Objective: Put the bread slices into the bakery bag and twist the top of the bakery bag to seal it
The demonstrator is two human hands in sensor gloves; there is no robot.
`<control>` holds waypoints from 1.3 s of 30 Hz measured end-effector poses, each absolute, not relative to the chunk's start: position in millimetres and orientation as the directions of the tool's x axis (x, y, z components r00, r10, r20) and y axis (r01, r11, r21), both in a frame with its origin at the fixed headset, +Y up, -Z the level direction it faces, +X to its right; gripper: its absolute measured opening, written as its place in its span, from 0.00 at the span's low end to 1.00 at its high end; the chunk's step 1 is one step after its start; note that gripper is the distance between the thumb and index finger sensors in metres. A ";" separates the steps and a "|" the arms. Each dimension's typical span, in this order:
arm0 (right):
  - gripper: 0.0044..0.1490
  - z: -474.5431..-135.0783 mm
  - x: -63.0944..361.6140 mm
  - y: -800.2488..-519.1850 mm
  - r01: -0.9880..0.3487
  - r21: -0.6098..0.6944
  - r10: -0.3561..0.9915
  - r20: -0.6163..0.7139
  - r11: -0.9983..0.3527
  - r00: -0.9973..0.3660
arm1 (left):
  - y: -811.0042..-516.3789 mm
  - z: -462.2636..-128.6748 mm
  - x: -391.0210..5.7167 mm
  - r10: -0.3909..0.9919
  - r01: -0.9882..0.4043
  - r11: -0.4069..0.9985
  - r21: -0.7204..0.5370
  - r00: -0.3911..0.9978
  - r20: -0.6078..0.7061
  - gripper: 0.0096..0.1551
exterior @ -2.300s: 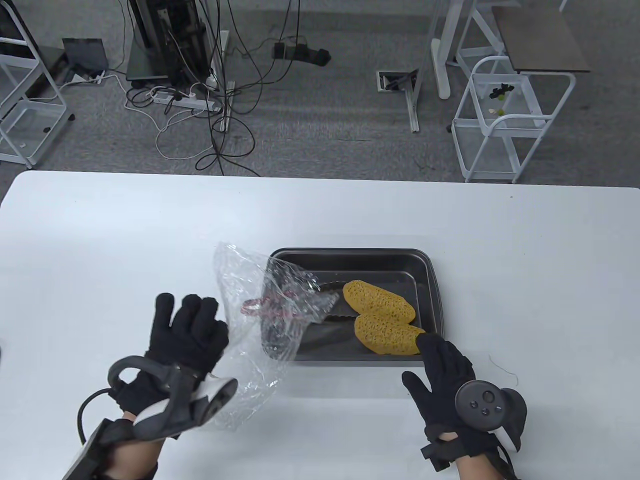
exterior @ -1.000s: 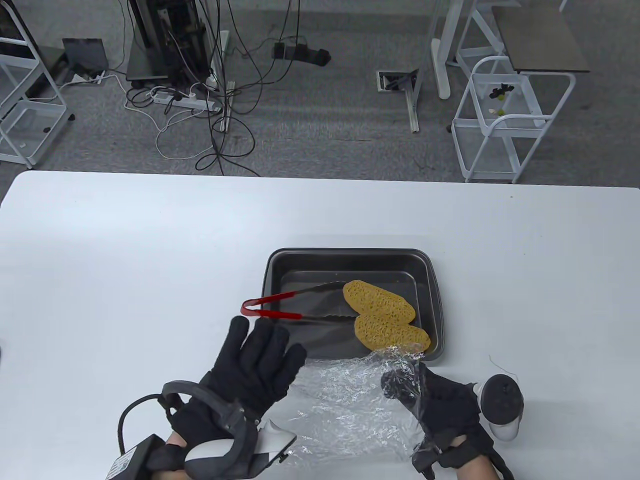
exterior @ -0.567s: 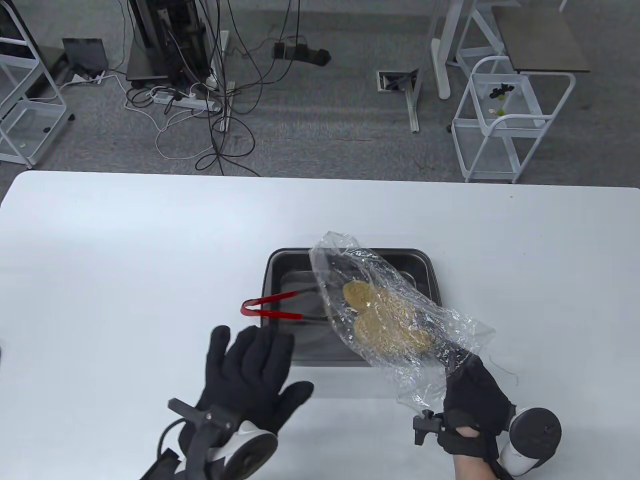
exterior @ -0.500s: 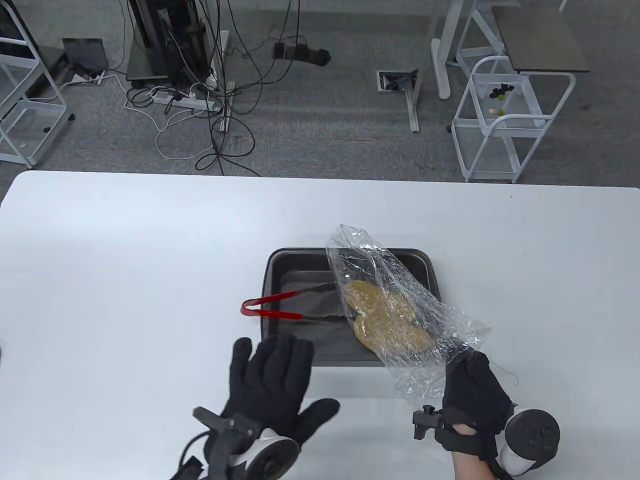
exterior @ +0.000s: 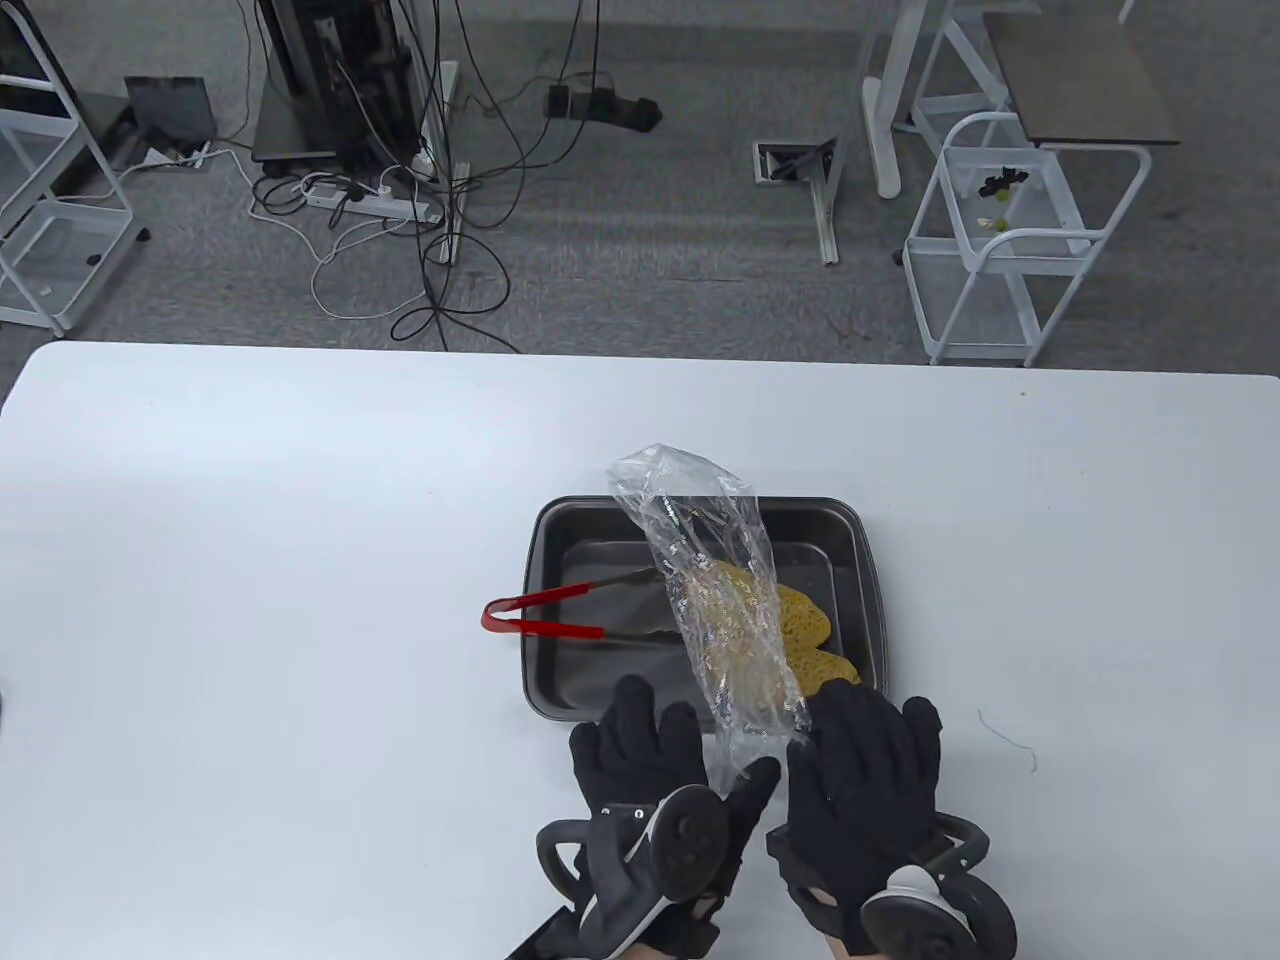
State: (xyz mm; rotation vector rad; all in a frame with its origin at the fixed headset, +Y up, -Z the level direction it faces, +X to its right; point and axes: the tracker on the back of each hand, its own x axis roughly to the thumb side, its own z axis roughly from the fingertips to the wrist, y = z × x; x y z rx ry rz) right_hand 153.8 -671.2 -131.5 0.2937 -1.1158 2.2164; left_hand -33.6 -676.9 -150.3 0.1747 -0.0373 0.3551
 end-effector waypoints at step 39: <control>0.30 -104.4 146.9 -652.3 -0.424 -0.766 -0.044 0.505 -0.483 -0.862 | -651.9 -114.6 -93.3 0.257 -0.441 0.698 0.565 0.890 0.377 0.31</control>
